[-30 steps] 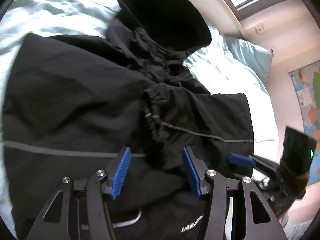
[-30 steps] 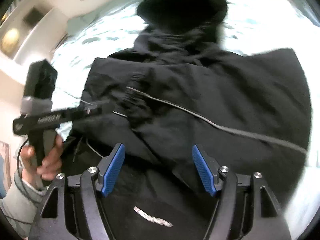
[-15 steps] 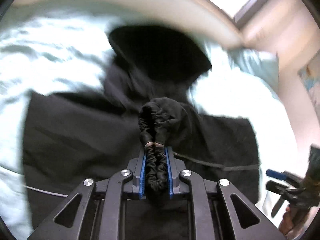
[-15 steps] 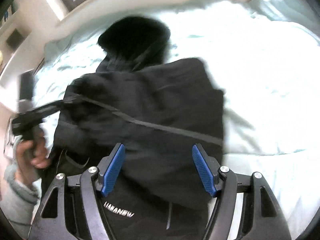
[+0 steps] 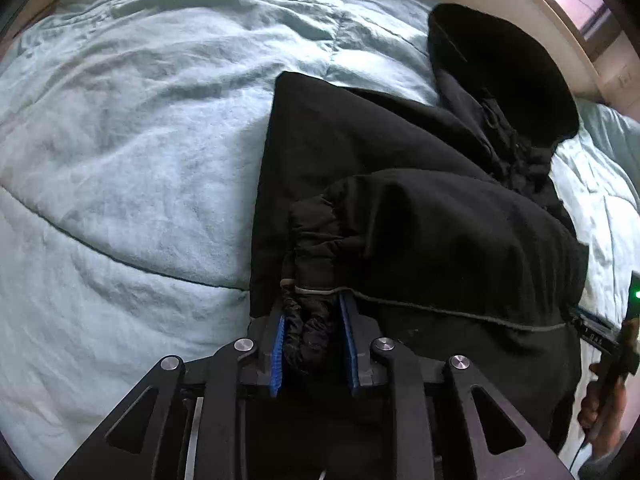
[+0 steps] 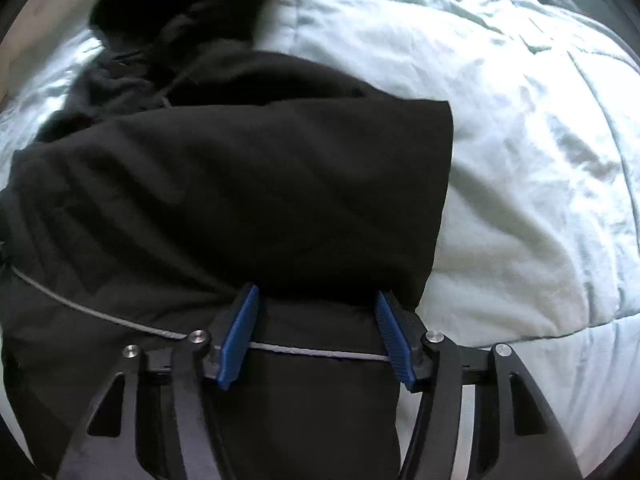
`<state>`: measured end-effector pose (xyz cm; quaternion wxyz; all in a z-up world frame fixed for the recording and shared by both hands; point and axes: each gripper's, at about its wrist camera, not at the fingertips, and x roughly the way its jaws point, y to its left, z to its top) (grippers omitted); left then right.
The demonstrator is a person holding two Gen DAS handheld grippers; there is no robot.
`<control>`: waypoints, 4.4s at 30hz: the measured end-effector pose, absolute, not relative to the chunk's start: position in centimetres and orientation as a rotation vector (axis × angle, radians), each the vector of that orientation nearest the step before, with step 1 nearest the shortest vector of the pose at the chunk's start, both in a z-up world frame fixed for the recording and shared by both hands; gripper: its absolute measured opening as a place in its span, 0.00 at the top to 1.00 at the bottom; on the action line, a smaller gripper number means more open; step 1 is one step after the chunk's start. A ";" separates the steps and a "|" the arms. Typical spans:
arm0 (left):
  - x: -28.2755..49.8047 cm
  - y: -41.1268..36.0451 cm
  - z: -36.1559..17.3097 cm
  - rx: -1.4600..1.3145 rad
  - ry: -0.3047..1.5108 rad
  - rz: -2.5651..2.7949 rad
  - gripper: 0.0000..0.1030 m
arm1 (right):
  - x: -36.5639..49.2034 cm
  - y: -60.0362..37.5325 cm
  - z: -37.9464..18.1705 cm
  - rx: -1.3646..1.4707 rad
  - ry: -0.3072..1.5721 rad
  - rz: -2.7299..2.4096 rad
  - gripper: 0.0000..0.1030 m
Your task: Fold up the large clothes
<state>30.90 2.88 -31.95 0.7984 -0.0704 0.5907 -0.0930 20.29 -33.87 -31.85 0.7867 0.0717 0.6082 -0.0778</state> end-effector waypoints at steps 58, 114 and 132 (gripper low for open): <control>56.9 -7.7 -23.4 -0.306 0.923 -0.453 0.88 | 40.3 -39.6 -21.7 0.325 1.006 -0.146 0.88; 54.7 -14.6 -33.4 -0.001 1.039 -0.566 0.49 | 53.3 -31.8 -32.1 0.182 1.161 0.075 0.28; 55.1 -12.5 -33.0 -0.036 1.137 -0.516 0.48 | 41.6 -35.1 -32.7 0.267 1.187 0.220 0.41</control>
